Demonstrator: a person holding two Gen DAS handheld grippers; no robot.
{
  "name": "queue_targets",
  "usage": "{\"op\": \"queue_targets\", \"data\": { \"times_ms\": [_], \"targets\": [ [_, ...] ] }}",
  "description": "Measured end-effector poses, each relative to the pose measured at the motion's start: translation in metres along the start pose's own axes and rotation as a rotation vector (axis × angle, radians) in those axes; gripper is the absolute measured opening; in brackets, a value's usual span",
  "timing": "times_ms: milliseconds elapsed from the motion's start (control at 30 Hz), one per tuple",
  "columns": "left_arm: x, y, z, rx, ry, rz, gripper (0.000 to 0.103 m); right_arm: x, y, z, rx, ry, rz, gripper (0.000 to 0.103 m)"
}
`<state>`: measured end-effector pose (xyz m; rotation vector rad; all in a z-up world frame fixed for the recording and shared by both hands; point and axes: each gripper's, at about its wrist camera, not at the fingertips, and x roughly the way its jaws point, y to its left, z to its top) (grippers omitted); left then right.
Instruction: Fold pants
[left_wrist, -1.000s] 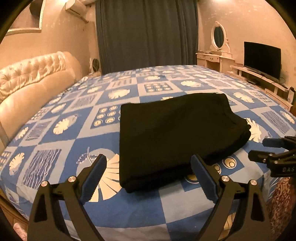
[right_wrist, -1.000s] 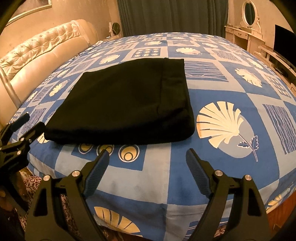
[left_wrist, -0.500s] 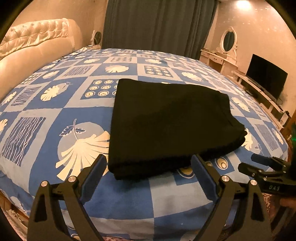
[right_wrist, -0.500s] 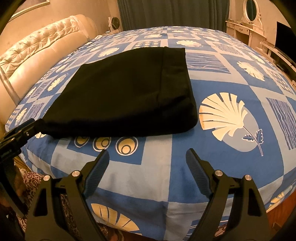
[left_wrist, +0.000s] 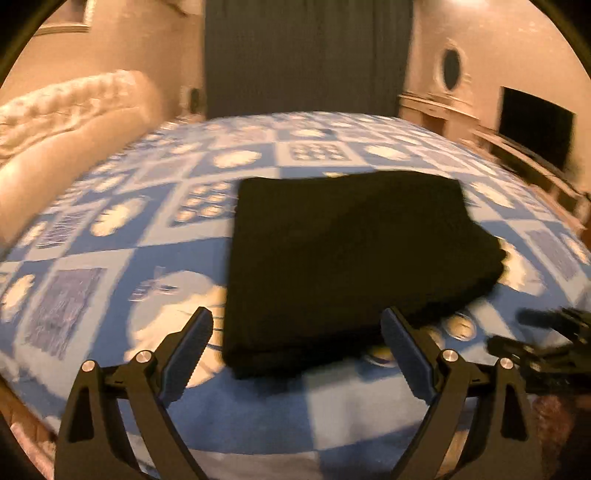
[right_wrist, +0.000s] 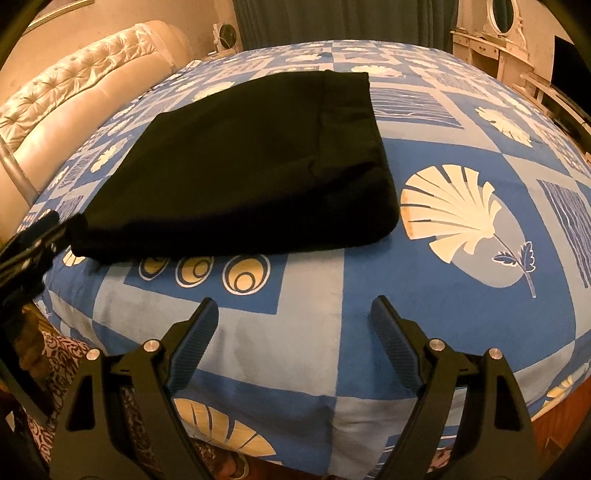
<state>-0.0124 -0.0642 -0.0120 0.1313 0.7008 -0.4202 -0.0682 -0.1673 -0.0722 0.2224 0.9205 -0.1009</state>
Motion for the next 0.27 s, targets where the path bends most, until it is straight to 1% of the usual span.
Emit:
{"op": "queue_targets", "data": {
  "times_ms": [33,100,200,267],
  "targets": [
    [0.002,0.001,0.000,-0.024,0.031,-0.031,0.091,-0.001,-0.001,0.000,0.002,-0.003,0.000,0.085],
    [0.005,0.005,0.000,-0.066,0.061,-0.057,0.091,-0.005,-0.003,0.002,0.009,-0.009,0.007,0.085],
    [0.002,0.011,0.001,-0.078,0.047,-0.049,0.091,-0.012,-0.013,0.009,0.021,-0.027,0.036,0.085],
    [-0.001,0.023,0.012,-0.059,0.025,-0.059,0.091,-0.018,-0.027,0.019,0.035,-0.043,0.064,0.085]
  ]
}}
